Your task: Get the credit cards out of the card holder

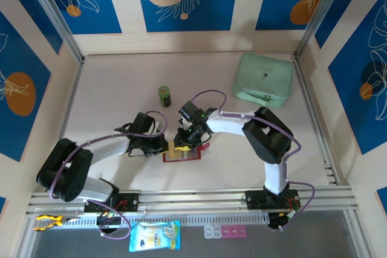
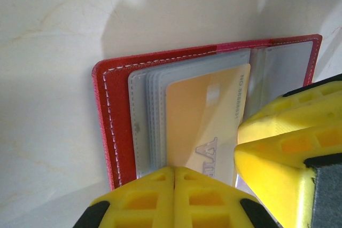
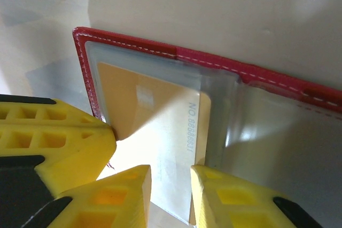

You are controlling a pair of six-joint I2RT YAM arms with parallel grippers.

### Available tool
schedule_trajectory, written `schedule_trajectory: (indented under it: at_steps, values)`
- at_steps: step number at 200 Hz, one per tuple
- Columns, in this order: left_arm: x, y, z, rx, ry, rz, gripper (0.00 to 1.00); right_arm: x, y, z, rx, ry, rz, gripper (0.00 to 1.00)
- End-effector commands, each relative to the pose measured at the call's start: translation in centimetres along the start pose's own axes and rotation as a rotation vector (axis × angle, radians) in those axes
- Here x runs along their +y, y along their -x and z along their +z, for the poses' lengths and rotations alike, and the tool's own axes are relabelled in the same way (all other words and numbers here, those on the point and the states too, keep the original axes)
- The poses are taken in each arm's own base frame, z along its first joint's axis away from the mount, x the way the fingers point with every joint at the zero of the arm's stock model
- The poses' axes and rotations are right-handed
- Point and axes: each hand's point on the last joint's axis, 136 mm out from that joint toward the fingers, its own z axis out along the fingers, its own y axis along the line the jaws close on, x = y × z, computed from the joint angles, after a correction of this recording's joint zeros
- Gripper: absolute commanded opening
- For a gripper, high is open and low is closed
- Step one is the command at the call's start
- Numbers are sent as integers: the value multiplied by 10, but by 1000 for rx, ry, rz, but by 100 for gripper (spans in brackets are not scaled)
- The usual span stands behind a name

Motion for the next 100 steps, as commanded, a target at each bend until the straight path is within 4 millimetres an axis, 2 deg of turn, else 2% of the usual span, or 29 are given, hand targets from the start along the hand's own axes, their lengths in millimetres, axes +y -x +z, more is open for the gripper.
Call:
schedule_trajectory:
  at_steps: [1,100]
  values:
    - [16,-9,2,26,44,-17,4,-12,-10,-4,13,-67,9,28]
    - [9,-5,-4,8,29,-14,8,-12,-9,-7,3,-81,-2,28]
